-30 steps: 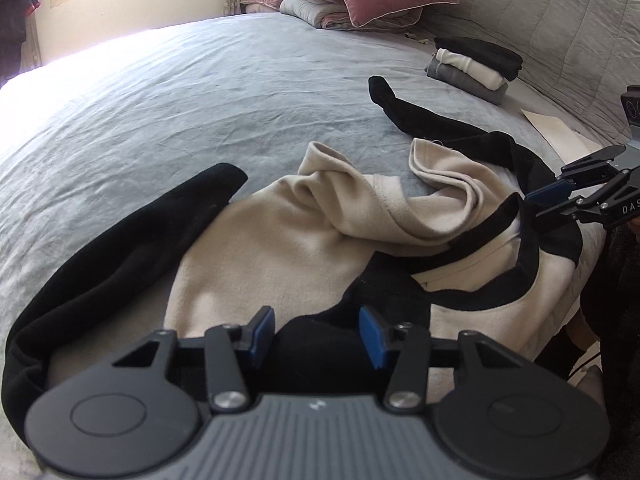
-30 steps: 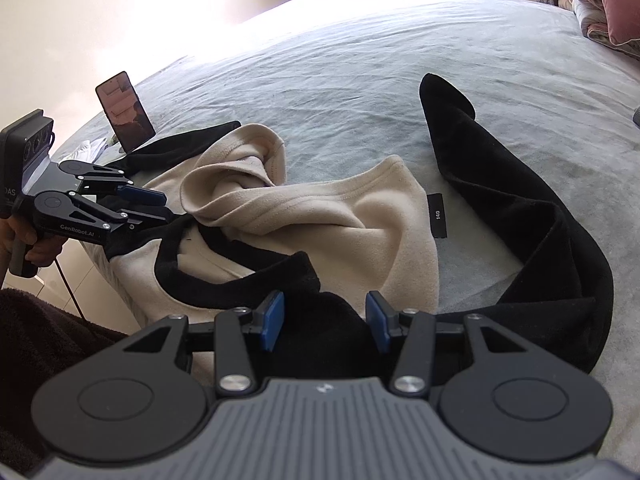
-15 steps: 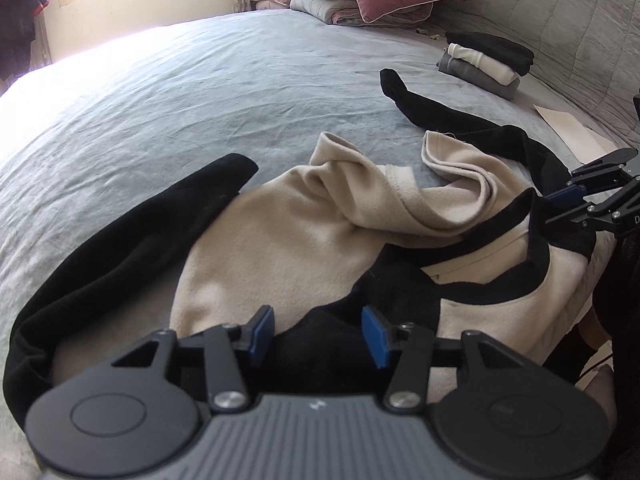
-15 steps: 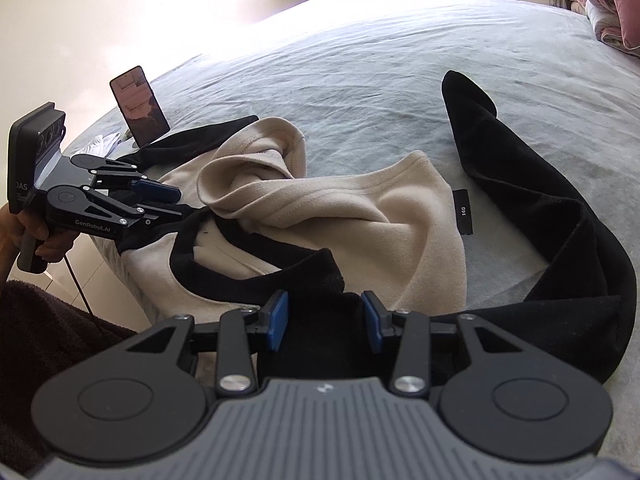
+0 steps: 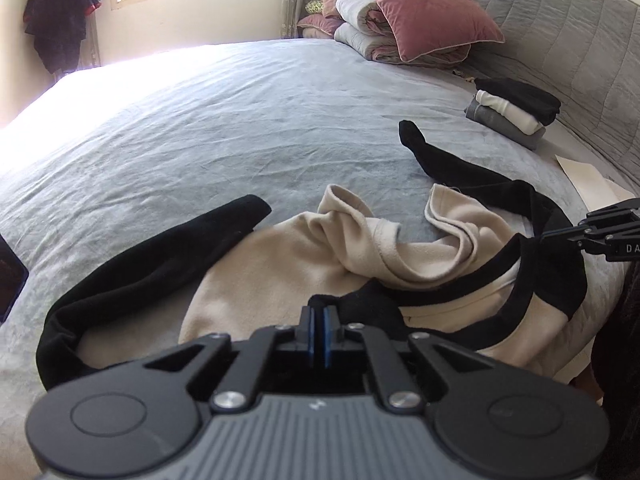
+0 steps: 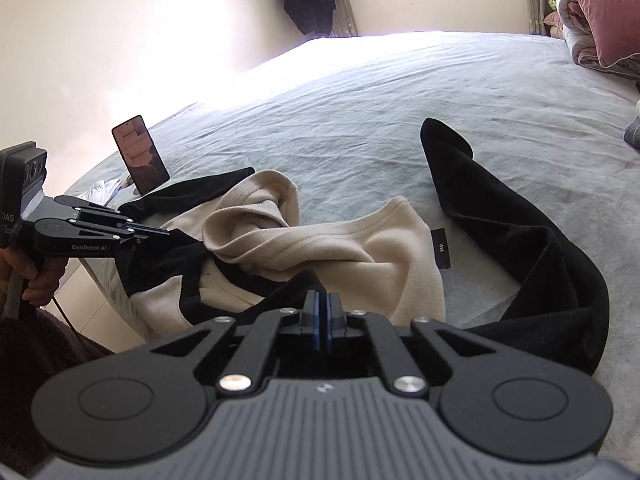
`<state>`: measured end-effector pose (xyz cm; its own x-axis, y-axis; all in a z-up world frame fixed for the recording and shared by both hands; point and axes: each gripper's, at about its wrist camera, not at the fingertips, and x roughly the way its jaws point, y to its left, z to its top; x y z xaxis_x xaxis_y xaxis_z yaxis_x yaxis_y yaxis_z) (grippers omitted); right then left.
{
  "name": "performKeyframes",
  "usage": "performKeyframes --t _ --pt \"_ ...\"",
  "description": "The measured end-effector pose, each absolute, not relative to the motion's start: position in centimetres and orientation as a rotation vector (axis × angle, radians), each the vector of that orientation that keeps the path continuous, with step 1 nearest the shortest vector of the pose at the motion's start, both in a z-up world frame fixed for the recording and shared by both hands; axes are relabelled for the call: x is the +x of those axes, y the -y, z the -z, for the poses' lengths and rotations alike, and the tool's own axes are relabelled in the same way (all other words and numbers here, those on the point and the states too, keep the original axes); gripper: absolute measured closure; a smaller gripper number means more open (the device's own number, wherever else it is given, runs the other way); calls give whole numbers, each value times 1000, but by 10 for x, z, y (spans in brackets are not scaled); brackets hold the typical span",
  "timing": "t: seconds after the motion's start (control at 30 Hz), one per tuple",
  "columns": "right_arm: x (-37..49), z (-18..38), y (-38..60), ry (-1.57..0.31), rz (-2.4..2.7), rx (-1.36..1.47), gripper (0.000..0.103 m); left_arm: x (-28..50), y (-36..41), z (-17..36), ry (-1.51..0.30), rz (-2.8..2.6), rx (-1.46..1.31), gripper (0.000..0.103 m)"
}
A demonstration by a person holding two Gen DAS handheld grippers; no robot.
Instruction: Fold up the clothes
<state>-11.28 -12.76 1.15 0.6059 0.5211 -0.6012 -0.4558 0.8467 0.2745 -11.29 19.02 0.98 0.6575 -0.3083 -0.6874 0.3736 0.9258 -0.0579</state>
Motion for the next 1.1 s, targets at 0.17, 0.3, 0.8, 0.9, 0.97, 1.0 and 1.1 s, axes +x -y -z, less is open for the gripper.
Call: performKeyframes --t 0.17,0.3,0.8,0.9,0.97,1.0,1.1 --pt "-114 -27 131 -689 -579 105 100 -119 -189 -35 -662 359 58 99" --pt "-110 -30 136 -678 -579 126 99 -120 -184 -49 -608 336 58 99" --pt "-43 -79 127 -443 -332 -6 100 -43 -136 -97 -357 173 152 99" --pt "-16 -83 125 -404 -275 -27 101 -16 -120 -99 -318 134 171 99" --pt "1 -84 122 -378 -239 -50 101 2 -112 -100 -301 111 168 99" --pt "12 -84 123 -365 -221 -61 101 14 -111 -100 -296 97 160 99" --pt "43 -85 123 -339 -178 -90 101 49 -105 -98 -283 57 135 99"
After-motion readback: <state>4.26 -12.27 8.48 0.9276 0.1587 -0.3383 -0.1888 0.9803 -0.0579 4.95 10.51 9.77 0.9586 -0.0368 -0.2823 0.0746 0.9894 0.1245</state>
